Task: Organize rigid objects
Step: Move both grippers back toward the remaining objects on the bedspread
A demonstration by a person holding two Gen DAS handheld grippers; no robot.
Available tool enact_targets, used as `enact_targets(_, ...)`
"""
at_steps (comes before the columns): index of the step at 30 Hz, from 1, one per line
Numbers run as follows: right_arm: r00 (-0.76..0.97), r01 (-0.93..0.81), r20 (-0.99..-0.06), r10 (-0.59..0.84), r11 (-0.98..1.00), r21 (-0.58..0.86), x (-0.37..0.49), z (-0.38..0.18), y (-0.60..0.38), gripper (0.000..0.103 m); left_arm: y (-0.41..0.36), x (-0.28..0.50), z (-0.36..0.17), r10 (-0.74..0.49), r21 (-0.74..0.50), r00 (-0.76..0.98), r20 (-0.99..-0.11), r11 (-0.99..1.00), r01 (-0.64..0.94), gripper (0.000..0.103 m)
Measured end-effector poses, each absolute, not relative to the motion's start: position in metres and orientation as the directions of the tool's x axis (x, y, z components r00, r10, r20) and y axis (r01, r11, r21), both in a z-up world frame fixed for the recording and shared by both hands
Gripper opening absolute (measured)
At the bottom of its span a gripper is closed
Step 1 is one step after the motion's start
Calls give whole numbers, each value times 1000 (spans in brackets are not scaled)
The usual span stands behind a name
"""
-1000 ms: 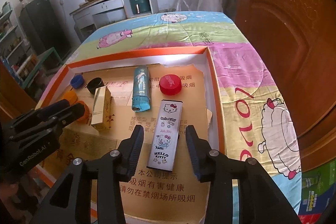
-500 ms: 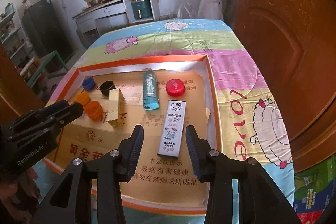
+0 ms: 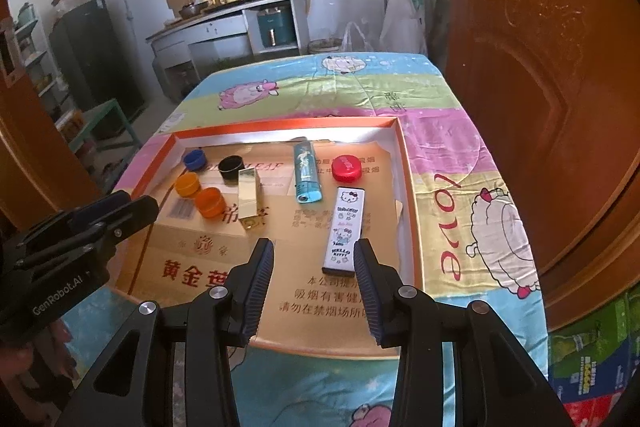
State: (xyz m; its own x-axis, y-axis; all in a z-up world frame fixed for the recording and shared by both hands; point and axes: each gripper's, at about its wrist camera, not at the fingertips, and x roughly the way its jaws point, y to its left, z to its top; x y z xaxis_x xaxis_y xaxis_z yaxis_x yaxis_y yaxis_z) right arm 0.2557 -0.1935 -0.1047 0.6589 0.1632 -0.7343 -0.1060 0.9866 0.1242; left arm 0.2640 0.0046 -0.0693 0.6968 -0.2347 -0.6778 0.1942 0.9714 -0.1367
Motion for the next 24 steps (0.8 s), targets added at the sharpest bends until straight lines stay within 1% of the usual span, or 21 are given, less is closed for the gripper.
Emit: enact_targets(24, 701, -148, -692, 173, 984, 96, 189, -72, -172, 43, 30, 198, -41, -227, -145, 749, -623, 974, 174, 43)
